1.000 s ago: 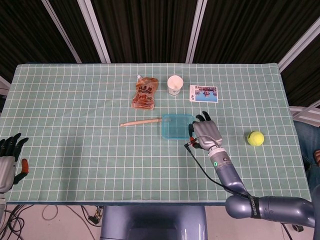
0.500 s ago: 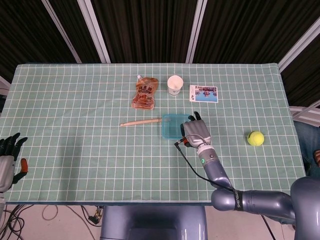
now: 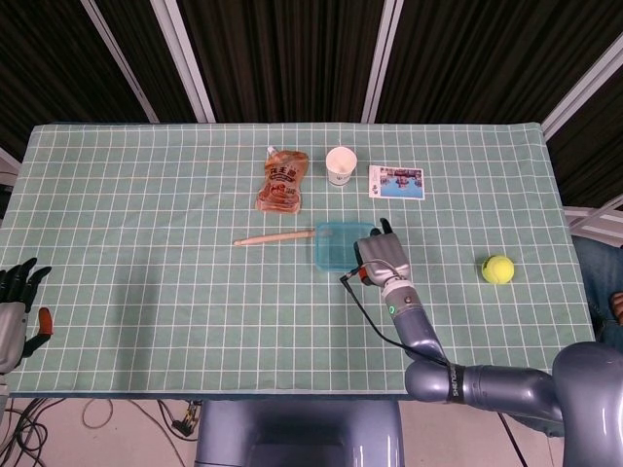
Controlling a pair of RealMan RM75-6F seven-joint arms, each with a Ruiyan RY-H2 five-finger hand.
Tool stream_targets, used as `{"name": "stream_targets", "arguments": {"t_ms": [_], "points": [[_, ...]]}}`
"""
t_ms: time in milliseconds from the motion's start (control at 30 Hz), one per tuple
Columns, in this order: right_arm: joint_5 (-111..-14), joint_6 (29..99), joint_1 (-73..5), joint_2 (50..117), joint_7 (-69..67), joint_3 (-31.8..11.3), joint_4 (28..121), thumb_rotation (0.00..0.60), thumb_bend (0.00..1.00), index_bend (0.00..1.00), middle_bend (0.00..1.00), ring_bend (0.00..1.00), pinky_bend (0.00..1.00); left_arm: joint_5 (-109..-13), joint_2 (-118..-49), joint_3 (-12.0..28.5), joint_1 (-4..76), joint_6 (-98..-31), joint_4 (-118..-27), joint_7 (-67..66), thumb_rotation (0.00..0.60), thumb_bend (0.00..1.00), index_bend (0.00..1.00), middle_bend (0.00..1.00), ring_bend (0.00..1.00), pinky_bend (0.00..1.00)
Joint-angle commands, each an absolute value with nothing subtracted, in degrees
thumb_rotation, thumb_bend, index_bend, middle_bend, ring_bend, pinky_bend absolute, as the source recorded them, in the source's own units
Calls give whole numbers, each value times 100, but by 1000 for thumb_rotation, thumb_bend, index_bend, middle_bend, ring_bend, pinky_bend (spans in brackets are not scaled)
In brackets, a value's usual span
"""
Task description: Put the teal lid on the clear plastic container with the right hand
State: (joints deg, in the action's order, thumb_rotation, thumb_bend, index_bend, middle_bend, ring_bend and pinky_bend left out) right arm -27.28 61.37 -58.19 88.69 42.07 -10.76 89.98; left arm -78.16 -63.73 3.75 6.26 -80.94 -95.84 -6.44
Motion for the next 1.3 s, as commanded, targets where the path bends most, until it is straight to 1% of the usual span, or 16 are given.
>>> {"name": "stream_targets", "arguments": {"t_ms": [33, 300, 1300], "points": [[-2736, 6107, -5808, 8875, 4209, -1074, 8962, 600, 483, 675, 552, 248, 0, -7801, -6375, 378, 625, -8091, -9588, -653, 600, 657, 111, 0, 0, 0], [-2824, 6022, -5781, 8946, 4189, -1046, 8805, 600, 483, 691, 557, 254, 0, -7718, -6367, 398, 618, -8081, -9636, -684, 600, 657, 111, 0, 0, 0], [-2935, 5867, -5661, 9302, 4176, -1044, 8358, 600, 483, 696, 577, 253, 0, -7690, -6369, 406, 614, -8092, -9645, -722, 600, 657, 111, 0, 0, 0]]}}
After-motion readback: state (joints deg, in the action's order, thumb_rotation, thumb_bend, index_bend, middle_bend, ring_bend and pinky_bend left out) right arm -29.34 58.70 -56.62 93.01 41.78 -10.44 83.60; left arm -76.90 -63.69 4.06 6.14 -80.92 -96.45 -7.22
